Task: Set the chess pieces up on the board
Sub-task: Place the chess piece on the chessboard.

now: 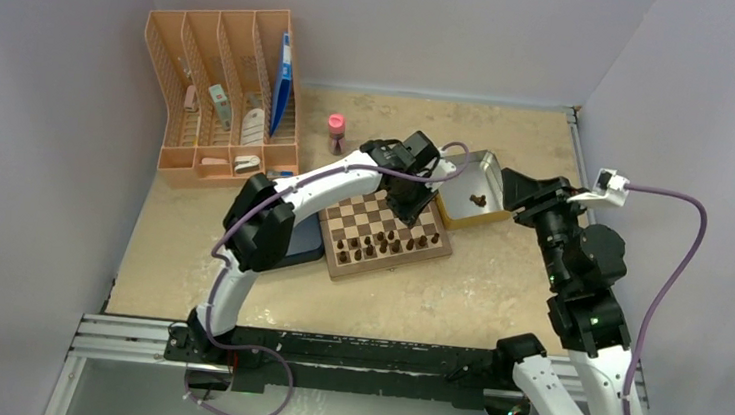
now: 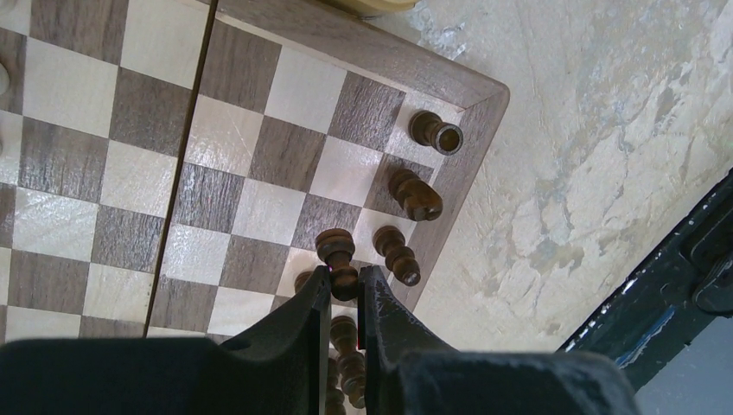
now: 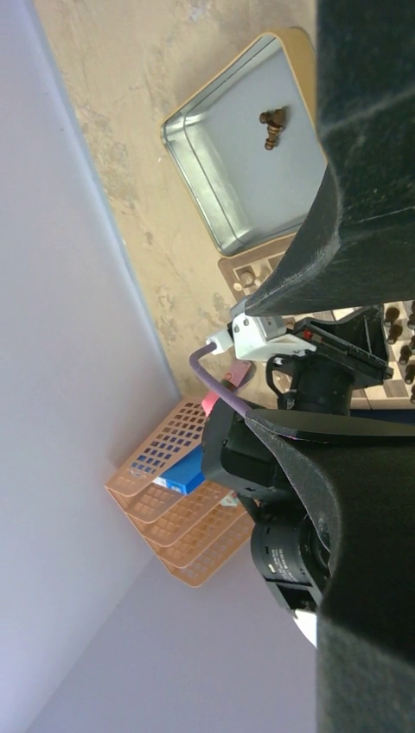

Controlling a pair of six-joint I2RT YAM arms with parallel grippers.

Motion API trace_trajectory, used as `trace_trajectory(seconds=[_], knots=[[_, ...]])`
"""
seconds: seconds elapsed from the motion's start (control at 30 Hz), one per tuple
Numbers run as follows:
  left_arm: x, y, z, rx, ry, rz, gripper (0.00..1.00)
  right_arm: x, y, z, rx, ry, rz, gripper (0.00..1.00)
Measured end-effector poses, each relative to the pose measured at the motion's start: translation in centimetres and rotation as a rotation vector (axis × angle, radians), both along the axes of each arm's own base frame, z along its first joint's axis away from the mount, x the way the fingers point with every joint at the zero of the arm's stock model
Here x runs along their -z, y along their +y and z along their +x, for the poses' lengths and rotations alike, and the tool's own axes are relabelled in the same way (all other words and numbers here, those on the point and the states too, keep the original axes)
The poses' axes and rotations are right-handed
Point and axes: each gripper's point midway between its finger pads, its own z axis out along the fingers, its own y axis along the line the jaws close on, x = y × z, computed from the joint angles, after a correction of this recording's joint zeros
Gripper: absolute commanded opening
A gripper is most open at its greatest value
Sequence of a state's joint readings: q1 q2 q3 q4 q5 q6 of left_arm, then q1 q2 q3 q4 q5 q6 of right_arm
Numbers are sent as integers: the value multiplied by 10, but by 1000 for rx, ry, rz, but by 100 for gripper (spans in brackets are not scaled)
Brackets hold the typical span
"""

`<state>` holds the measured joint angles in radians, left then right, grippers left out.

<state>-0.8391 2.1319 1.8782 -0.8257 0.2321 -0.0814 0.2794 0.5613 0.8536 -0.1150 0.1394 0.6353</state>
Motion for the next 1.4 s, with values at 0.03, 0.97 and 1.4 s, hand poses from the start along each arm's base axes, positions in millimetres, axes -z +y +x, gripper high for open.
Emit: trace_trajectory(seconds=[0.03,0.97,1.4], knots=[[1,0,0,0,4,5,0,-2,-1,0,2,-5,-3,47],[32,8,-3,17,82,123,9,-14,-8,-3,37,-28,-17,47],[35,8,-3,20,89,127,11,-14,-11,-2,50,-29,-22,47]])
